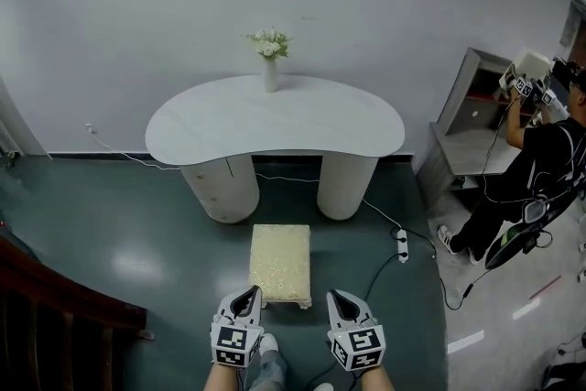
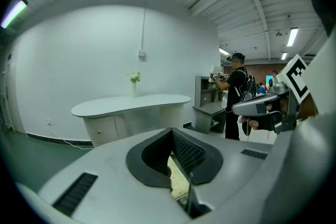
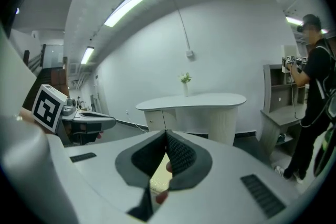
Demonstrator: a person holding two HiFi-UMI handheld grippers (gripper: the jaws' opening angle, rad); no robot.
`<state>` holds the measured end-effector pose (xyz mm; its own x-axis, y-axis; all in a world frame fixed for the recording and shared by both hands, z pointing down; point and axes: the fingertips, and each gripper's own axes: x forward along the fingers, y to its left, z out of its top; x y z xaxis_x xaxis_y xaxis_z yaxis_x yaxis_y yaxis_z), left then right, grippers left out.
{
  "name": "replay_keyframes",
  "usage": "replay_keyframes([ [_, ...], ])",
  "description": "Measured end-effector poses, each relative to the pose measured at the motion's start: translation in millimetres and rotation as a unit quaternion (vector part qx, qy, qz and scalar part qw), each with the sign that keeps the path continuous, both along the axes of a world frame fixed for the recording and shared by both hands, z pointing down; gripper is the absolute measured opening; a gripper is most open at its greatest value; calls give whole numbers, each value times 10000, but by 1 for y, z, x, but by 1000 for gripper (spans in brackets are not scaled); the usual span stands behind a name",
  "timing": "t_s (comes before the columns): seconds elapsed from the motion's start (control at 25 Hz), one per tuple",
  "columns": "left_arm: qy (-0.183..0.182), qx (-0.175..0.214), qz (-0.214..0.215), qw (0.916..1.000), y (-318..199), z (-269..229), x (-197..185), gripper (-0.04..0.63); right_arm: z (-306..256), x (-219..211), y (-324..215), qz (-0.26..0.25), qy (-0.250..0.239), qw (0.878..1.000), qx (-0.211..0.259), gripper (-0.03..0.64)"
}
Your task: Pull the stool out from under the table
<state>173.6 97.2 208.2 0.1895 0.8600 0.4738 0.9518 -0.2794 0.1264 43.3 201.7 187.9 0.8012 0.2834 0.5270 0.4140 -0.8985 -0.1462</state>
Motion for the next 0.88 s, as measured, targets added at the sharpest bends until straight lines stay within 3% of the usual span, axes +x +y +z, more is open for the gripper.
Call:
replay_keyframes([
  [0.88, 161, -879, -25, 9960, -1, -93, -7, 12, -100, -15, -1, -3, 994, 9943, -377, 61],
])
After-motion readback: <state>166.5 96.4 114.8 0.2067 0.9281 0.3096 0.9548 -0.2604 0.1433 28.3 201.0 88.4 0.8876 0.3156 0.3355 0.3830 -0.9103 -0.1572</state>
